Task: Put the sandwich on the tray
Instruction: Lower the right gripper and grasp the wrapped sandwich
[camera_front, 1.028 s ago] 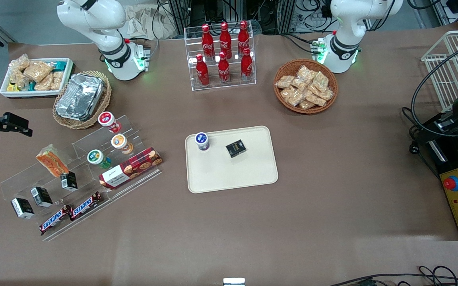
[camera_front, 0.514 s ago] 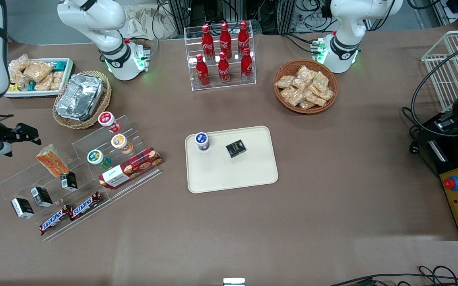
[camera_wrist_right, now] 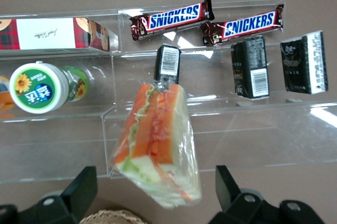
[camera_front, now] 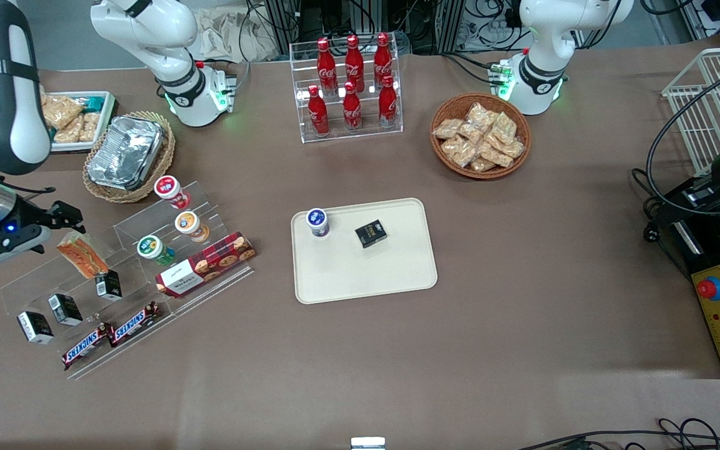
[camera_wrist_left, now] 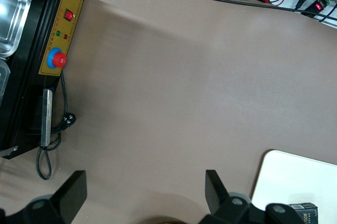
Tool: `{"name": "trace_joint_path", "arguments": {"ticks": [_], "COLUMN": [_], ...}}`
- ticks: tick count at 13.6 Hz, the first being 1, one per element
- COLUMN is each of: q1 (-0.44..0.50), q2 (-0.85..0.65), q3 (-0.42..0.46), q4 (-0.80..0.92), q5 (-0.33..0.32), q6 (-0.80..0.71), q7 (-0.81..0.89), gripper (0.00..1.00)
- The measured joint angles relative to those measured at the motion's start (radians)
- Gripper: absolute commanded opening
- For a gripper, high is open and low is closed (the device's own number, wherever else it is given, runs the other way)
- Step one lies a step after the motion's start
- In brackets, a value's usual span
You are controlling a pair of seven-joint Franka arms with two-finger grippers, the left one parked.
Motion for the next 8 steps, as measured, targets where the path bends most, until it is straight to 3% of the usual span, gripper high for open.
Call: {"name": "trace_joint_path", "arguments": {"ticks": [2,3,4,5,6,8], "q1": [0.006,0.008,0.009,0.009,0.009,0.011], "q2": [-0.002,-0.002,-0.001,-0.001,-0.001,0.001], "q3": [0.001,0.002,0.002,0.002,0.002,0.003], "q4": [-0.062,-0.091,-0.113,-0.127,-0.134,-0.137], "q5": [0.0,0.0,0.0,0.0,0.0,0.0], "q6": [0.1,0.147,0.179,0.197,0.205,0.219], "q7": [0.0,0.0,0.0,0.0,0.0,0.0], "gripper": [0.99,0.83,0.57,0.4,0.33,0.11]}}
